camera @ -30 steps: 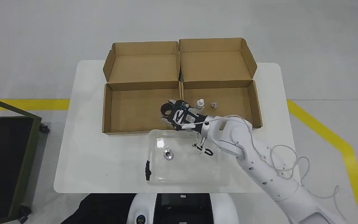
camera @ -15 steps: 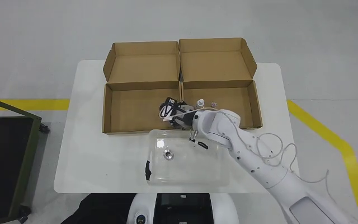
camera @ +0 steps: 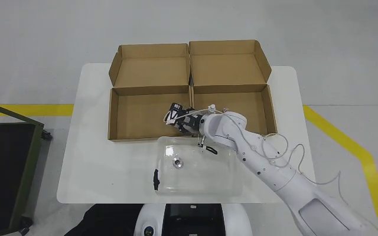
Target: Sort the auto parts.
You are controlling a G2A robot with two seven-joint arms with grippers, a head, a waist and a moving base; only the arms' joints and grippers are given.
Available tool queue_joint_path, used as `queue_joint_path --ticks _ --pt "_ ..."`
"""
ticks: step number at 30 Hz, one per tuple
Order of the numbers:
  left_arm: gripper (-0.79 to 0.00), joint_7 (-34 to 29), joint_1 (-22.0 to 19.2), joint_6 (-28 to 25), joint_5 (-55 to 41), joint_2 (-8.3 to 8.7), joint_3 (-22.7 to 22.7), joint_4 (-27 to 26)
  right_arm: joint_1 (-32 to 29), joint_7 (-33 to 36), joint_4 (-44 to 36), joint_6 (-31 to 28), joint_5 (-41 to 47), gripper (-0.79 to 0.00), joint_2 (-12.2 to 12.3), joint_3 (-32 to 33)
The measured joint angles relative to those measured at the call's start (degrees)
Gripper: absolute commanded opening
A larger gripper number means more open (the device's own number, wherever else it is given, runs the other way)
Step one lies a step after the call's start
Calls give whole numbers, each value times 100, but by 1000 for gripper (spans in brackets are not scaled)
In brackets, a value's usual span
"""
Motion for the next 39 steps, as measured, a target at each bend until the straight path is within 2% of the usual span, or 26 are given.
queue_joint_path --ticks 4,7,9,14,16,20,23,26,29,33,36,39 --pt "0 0 0 0 0 0 0 0 28 -6 124 -26 -10 -431 -47 -16" --pt "0 0 0 0 0 0 0 0 39 -6 187 -41 -9 -394 -74 -1" --pt "0 0 0 0 0 0 0 0 36 -4 208 -47 -18 -342 -87 15" --pt "0 0 0 0 0 0 0 0 15 27 202 -74 -45 -139 -110 61" --pt "0 0 0 0 0 0 0 0 -1 30 179 -98 -46 -163 -112 100" --pt "0 0 0 0 0 0 0 0 -107 -79 -74 -170 -35 -145 -74 272" --pt "0 0 0 0 0 0 0 0 -267 -163 -454 -262 -48 -175 -6 480" --pt "0 0 0 0 0 0 0 0 -480 -191 -957 -433 -43 -160 79 719" --pt "0 0 0 0 0 0 0 0 -767 -128 -1559 -629 -121 -148 178 948" --pt "0 0 0 0 0 0 0 0 -1205 101 -2357 -1045 -336 -212 317 1181" --pt "0 0 0 0 0 0 0 0 -1522 312 -2804 -1384 -501 -191 414 1312" --pt "0 0 0 0 0 0 0 0 -1845 523 -3171 -1686 -646 -215 501 1402"
